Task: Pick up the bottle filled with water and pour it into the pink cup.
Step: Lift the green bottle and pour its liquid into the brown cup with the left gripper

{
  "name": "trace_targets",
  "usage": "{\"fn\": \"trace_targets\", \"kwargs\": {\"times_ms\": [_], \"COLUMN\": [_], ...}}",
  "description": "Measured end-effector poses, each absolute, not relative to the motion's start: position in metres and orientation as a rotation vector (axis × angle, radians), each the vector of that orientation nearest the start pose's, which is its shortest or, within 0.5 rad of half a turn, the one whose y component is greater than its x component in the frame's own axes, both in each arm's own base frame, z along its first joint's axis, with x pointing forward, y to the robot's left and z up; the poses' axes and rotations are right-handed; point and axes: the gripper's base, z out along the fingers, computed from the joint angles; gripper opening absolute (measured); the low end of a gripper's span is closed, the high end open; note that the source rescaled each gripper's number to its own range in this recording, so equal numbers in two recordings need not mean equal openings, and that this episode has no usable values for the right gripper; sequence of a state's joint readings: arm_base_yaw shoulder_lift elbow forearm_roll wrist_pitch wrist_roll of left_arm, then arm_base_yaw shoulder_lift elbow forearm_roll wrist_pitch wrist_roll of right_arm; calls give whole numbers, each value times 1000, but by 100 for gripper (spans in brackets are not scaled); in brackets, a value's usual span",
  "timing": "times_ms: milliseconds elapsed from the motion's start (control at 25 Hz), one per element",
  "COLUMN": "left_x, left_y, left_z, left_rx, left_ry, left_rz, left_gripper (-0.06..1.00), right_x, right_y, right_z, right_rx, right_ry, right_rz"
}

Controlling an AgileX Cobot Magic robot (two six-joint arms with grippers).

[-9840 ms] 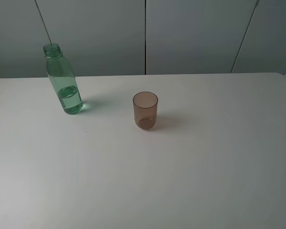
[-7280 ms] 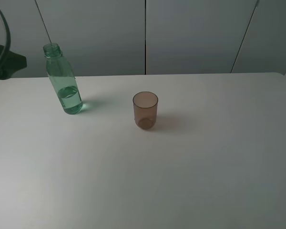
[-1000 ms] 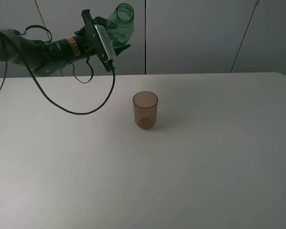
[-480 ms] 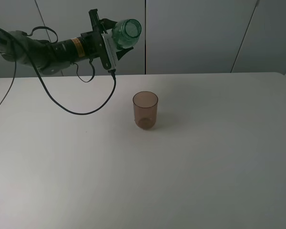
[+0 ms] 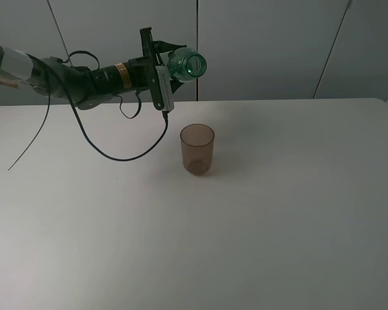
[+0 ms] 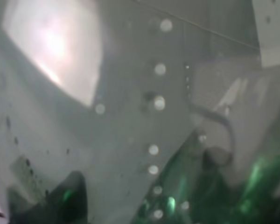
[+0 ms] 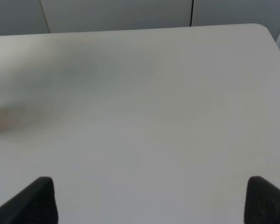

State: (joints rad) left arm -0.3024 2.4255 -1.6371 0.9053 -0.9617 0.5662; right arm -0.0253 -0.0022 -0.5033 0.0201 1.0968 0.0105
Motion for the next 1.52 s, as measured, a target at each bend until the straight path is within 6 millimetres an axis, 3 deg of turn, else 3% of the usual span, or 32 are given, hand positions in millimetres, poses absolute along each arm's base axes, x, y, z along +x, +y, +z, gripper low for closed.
{"fn": "trace_targets", "kwargs": {"times_ms": [1520], "left_x": [468], "left_y": [-211], "left_z": [107], "left_rx": [1517], "left_ry": [444], "left_rz": [334], "left_gripper": [4], "right_x": [-7], "right_y": [2], "right_z": [275], "right_rx": [36], "right_ry": [2074], "right_rz": [15]}}
